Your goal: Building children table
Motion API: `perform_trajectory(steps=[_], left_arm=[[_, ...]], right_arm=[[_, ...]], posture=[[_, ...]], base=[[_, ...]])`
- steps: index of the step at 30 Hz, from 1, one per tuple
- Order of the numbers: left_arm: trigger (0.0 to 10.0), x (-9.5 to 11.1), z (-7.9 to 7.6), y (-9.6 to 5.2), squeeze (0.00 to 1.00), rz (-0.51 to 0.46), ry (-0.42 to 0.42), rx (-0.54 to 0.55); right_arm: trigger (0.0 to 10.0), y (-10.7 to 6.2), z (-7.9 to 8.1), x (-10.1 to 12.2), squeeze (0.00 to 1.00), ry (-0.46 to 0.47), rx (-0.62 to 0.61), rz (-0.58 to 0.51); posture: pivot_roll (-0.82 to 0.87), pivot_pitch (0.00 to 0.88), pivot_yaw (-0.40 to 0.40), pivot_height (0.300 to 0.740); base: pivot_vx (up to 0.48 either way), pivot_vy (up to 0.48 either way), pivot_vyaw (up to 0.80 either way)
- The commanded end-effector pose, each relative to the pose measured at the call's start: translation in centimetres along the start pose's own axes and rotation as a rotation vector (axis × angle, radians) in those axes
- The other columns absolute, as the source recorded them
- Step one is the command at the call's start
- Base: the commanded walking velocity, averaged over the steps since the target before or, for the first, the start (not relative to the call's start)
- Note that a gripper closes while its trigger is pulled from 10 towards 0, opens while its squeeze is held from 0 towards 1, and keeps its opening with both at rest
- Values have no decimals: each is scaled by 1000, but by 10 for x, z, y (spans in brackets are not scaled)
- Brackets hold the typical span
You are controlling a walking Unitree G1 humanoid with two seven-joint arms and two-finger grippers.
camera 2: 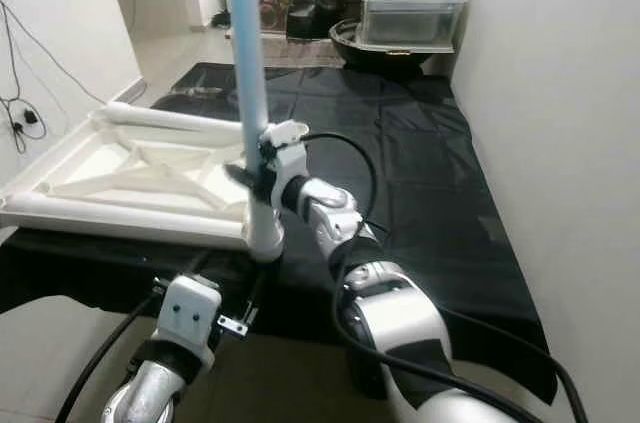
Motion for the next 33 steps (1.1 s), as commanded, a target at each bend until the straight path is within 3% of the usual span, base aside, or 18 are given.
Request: perform_trajectory(steps=[1, 2, 3, 4, 8, 14, 15, 19, 20, 22, 23, 24, 28, 30, 33], left_arm=[[10000, -3, 0, 0, 0, 12, 2, -5], [10000, -4, 0, -1, 0, 13, 2, -8], [10000, -4, 0, -1, 0, 13, 2, -8], [10000, -4, -1, -1, 0, 14, 3, -10], [10000, -4, -1, -1, 0, 14, 3, -11], [10000, -5, -2, -1, 0, 14, 3, -10], [10000, -5, -2, -1, 0, 14, 3, -10], [10000, -4, -2, -1, 0, 14, 3, -11], [10000, -4, -2, -1, 0, 14, 4, -11], [10000, -4, -2, -1, 0, 14, 4, -11], [10000, -4, -2, -1, 0, 14, 3, -11], [10000, -4, -1, -1, 0, 14, 3, -10], [10000, -4, -1, -1, 0, 14, 3, -10], [10000, -4, -1, -1, 0, 14, 1, -9], [10000, -4, -1, -1, 0, 14, 1, -9]], right_arm=[[0, -8, -21, -23, 0, 67, -133, 82], [0, -16, -47, -27, 0, 88, -366, 89], [0, -16, -47, -27, 0, 88, -366, 89], [0, -25, -64, -29, 0, 113, -540, 88], [0, -32, -75, -30, 0, 149, -672, 74], [0, -35, -77, -31, 0, 182, -750, 63], [10000, -32, -70, -31, 0, 214, -724, 52], [10000, -28, -61, -29, 0, 250, -683, 34], [10000, -22, -50, -24, 1000, 254, -622, 5], [10000, -22, -50, -24, 1000, 254, -622, 5], [10000, -18, -43, -18, 1000, 241, -581, -27], [10000, -15, -38, -10, 0, 233, -518, -66], [10000, -13, -35, -5, 0, 226, -479, -90], [10000, -6, -23, 11, 0, 223, -269, -155], [10000, -6, -23, 11, 0, 223, -269, -155]], posture=[[61, 0, -2, 740], [60, 0, -2, 740], [60, 0, -2, 740], [61, 0, -2, 740], [61, 0, -2, 740], [65, 0, -8, 740], [65, 0, -8, 740], [62, 0, -4, 740], [61, 0, -3, 740], [61, 0, -3, 740], [61, 0, -3, 740], [61, 0, -3, 740], [61, 0, -3, 740], [62, 0, -4, 740], [62, 0, -4, 740]], base=[[0, 0, 0], [0, 0, 0], [0, 0, 0], [0, 0, 0], [0, 0, 0], [0, 0, 0], [0, 0, 0], [0, 0, 0], [0, 0, 0], [0, 0, 0], [0, 0, 0], [0, 0, 0], [0, 0, 0], [0, 0, 0], [0, 0, 0]])
Point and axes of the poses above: a point about 5 cm out from each wrist's last joint towards the gripper, its own y axis pointing out of the wrist towards the gripper, its own x axis along the axis of the wrist's last joint, z = x × y, the point moved 3 cm from there along y, pointing out of the wrist towards the gripper
